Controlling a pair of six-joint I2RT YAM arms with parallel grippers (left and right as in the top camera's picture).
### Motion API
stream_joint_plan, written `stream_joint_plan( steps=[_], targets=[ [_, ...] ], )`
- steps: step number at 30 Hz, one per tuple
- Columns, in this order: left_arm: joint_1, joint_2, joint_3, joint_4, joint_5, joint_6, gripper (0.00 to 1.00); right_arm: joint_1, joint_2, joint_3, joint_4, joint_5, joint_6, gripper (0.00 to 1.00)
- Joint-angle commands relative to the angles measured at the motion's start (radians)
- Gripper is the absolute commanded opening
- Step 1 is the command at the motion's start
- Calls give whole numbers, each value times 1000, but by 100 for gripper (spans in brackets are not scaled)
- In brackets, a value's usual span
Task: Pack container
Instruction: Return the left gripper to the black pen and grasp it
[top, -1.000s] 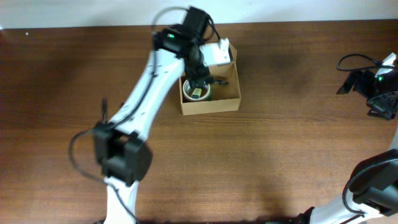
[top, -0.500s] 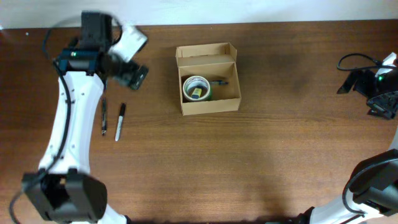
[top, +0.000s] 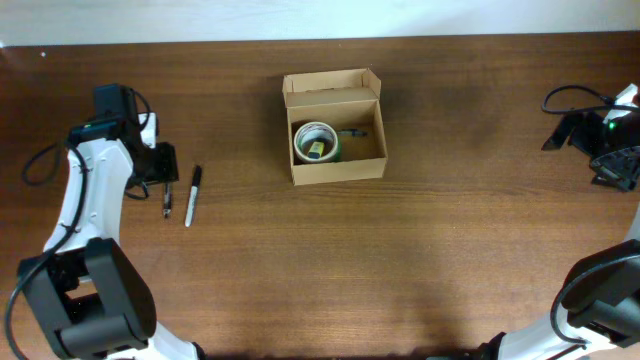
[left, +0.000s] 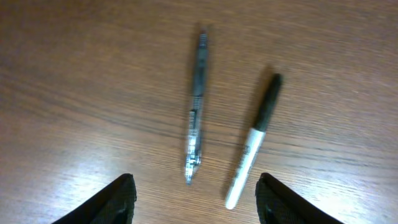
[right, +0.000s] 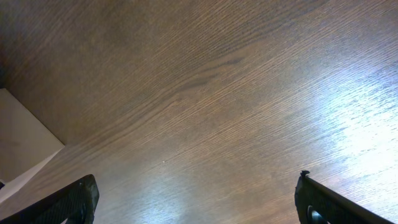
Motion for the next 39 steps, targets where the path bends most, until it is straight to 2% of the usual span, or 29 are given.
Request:
stream_joint_plan(
  steps=[1, 2, 6, 16, 19, 23, 25, 27, 32, 35, 39],
  targets=[
    [30, 55, -8, 10, -35, -45, 65, 0, -3, -5, 3, 5, 8, 99],
    [36, 70, -9, 14, -35, -44, 70, 0, -3, -5, 3, 5, 8, 99],
    [43, 140, -9, 37, -34, 13, 75, 0, -3, -5, 3, 5, 8, 99],
    [43, 275, -9, 93, -30, 55, 74, 0, -3, -5, 0, 5, 8, 99],
    [43, 279, -9, 97, -27, 58, 60, 0, -3, -5, 0, 5, 8, 99],
    [43, 279, -9, 108, -27, 58, 35, 0, -3, -5, -1, 5, 8, 99],
    [43, 279, -9, 108, -27, 58, 16, 0, -3, -5, -1, 5, 8, 99],
    [43, 279, -9, 108, -27, 58, 2, 0, -3, -5, -2, 5, 8, 99],
    [43, 278, -1, 107, -27, 58, 2, 0, -3, -5, -2, 5, 8, 99],
    [39, 266, 90, 49, -23, 71, 2, 0, -3, -5, -2, 4, 8, 99],
    [5, 229, 349, -81, 99, 303, 2, 0, -3, -5, -1, 4, 8, 99]
  ],
)
